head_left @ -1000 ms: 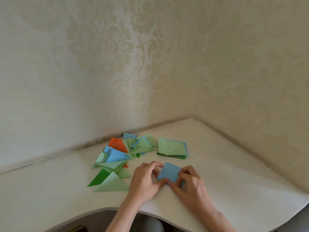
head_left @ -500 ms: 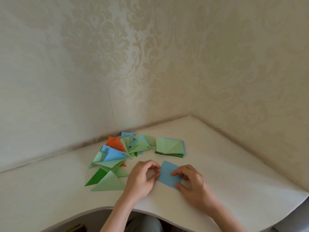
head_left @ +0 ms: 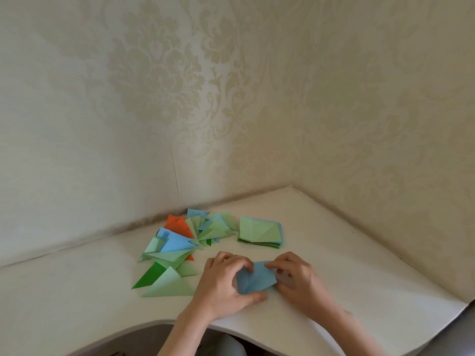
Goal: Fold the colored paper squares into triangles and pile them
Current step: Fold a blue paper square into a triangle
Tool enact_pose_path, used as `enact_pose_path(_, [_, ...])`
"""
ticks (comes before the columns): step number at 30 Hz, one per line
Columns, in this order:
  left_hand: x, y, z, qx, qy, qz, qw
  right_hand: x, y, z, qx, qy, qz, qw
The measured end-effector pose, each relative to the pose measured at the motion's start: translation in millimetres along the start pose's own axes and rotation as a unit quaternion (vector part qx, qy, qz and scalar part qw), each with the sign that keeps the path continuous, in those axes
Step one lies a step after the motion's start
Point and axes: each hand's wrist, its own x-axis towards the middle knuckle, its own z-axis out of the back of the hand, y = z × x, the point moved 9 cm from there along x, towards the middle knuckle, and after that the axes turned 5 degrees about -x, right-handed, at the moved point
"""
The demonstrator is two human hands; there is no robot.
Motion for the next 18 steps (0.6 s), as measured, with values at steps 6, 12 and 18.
enact_pose_path(6, [0, 1, -1, -0.062, -0.003, -0.015, 0.998, -5, 17, 4, -0.124, -0.064, 0.085, 0.987])
enact_pose_path(12, [1, 20, 9, -0.086, -0.078, 0.022, 0.993, -8, 17, 7, -0.132, -0.091, 0.055, 0.986])
enact_pose_path(18, [1, 35, 13, -0.038, -0.132, 0.065, 0.988, -2, 3, 1, -0.112, -0.122, -0.024, 0.986])
